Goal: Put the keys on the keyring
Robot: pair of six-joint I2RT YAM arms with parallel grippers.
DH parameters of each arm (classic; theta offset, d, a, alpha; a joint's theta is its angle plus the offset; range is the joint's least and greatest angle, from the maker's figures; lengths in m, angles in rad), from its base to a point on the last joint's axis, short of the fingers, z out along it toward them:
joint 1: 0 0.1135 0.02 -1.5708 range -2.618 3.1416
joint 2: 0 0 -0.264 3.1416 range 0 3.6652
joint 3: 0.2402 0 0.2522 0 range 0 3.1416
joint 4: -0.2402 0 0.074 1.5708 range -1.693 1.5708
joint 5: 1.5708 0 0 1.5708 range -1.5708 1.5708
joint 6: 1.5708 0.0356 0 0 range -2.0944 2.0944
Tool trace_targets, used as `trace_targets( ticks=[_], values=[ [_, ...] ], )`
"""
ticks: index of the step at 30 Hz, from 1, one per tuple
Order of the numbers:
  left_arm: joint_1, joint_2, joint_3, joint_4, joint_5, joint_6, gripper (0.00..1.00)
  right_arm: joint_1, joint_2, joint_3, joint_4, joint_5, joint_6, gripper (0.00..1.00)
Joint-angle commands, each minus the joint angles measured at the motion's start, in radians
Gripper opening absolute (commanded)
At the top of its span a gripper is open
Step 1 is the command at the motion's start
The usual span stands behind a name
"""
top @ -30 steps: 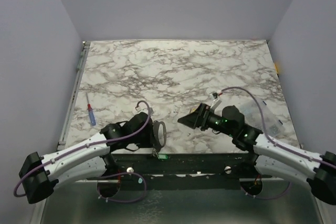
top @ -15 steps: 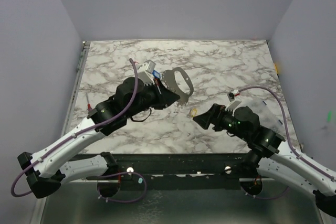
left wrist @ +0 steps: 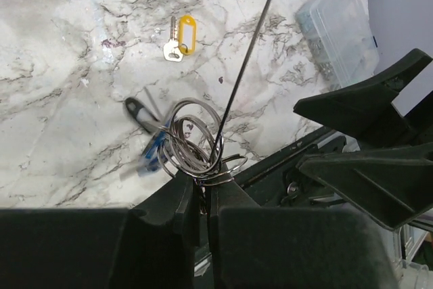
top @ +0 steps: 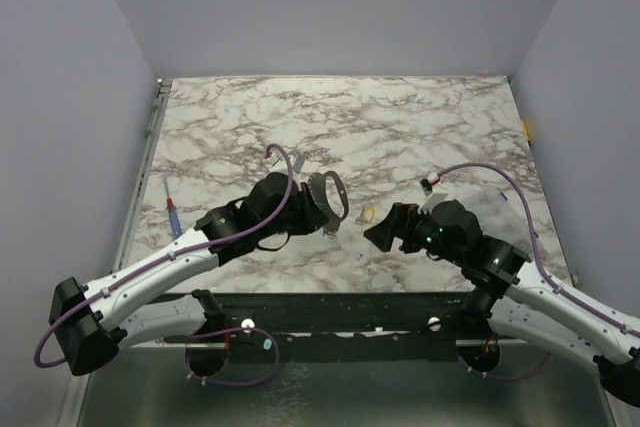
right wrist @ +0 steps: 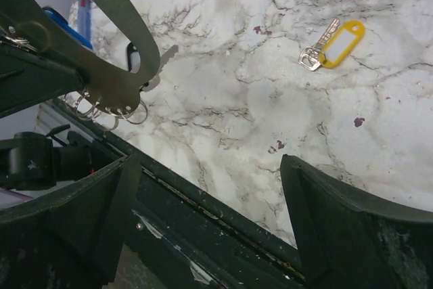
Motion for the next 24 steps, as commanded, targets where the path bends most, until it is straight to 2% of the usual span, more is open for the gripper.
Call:
trace_targets(
  ticks=[1,8,15,18,24],
  values=[
    [0.004,-0.009,0.005,0.062,-0.002,0.068,0.0,0.003,0.008,-0.005,0.108,-0.076,-0.069,0.99],
    [0.005,0.001,0.027,0.066,0.088,0.154,0.0,0.003,0.007,0.026,0.218,-0.155,-0.145,1.0],
    [0.006,0.009,0.085,0.067,0.227,0.228,0.0,-0.013,0.115,0.117,0.301,-0.281,-0.202,1.0],
    [0.006,0.013,0.113,0.064,0.285,0.245,0.0,-0.07,0.149,0.152,0.301,-0.327,-0.222,1.0],
    [0.008,0.02,0.183,0.028,0.35,0.286,0.0,-0.244,0.193,0.207,0.296,-0.543,-0.247,1.0]
  ],
)
